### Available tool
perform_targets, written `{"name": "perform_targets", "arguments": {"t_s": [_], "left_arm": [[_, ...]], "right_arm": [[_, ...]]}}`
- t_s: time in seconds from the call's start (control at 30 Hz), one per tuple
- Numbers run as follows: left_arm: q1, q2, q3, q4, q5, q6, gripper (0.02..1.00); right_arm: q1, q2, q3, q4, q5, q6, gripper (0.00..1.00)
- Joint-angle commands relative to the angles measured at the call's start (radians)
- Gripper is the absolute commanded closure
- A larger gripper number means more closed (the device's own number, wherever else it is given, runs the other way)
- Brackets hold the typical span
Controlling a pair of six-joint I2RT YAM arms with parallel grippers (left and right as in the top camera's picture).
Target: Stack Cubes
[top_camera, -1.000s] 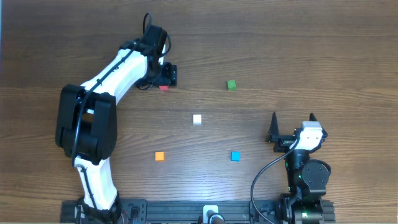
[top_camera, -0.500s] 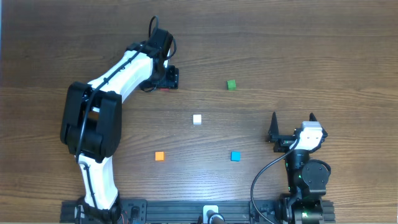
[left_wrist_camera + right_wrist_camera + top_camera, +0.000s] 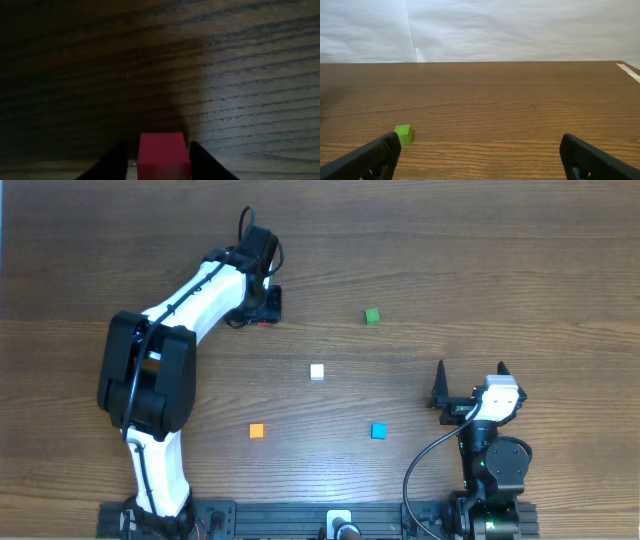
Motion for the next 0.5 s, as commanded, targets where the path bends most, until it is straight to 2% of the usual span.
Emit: {"name": "perform_targets", "arguments": {"t_s": [0.03,0.2,0.27,0.5], "left_arm": [[0.000,0.014,0.023,0.002,-0.015,-0.001,0.739],[-0.002,0.007,0.032,-0.024,-0.014,-0.030,0.875],[-0.006,-0.006,0.053,-0.060,-0.007,-0.055,0.978],[-0.081,-0.152,0.090,-0.166,0.000,-0.173,0.978]], "right_arm": [[-0.005,-0.006,-0.008,0.002,-0.008,0.006,0.009],[-0.005,-0.006,-0.008,0.002,-0.008,0.006,0.009],[-0.005,-0.006,-0.008,0.002,-0.008,0.006,0.009],[-0.005,-0.006,-0.008,0.002,-0.008,0.006,0.007]]}}
